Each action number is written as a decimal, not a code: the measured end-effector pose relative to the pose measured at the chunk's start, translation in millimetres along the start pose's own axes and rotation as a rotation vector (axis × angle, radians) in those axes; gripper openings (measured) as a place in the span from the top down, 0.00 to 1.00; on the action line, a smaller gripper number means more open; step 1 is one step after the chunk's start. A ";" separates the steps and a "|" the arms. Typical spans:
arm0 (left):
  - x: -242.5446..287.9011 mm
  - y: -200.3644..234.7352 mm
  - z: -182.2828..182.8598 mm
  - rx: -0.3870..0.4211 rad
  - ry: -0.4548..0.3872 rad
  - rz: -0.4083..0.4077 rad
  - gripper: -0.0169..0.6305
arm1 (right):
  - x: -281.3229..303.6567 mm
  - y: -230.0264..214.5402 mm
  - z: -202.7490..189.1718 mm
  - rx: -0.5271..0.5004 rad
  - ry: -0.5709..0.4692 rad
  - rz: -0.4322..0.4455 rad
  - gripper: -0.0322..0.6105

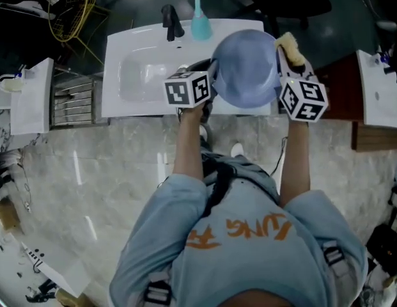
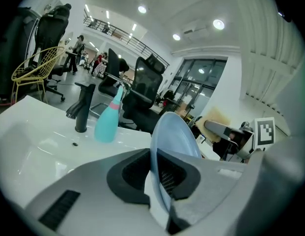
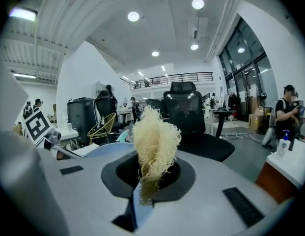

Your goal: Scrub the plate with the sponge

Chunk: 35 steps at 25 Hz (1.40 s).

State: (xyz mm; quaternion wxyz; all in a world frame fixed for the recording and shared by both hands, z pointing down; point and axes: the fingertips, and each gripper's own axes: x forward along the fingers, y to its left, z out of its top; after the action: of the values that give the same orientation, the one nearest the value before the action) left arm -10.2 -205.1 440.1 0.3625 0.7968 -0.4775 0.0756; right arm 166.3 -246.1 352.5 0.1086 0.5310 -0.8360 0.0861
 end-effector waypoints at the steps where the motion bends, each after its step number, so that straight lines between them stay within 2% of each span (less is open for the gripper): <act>1: -3.6 -0.2 1.7 -0.003 -0.011 -0.002 0.94 | 5.2 8.4 2.6 -0.008 0.002 0.020 0.90; 6: -20.5 2.2 7.4 -0.024 -0.075 -0.015 0.94 | 30.5 73.3 8.4 -0.077 0.022 0.181 0.90; 12: -37.1 19.6 5.9 -0.059 -0.103 0.000 0.94 | 50.3 159.9 -1.2 -0.174 0.085 0.376 0.90; 16: -38.3 28.0 3.7 -0.076 -0.104 -0.011 0.93 | 58.9 193.3 -18.3 -0.233 0.134 0.439 0.90; 19: -35.5 30.0 3.4 -0.075 -0.101 -0.031 0.93 | 66.6 195.3 -30.6 -0.263 0.162 0.430 0.90; 23: -26.8 26.7 -0.5 -0.069 -0.086 -0.061 0.93 | 76.3 174.7 -39.7 -0.274 0.185 0.376 0.90; 35: -7.0 -6.2 5.7 0.049 -0.009 -0.118 0.93 | 68.3 94.2 -27.1 -0.155 0.144 0.188 0.90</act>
State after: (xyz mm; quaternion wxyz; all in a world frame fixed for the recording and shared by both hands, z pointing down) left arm -10.1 -202.1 429.6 0.3445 0.8326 -0.4293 0.0622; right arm 55.2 -258.8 394.5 0.2002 0.4329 -0.8762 0.0689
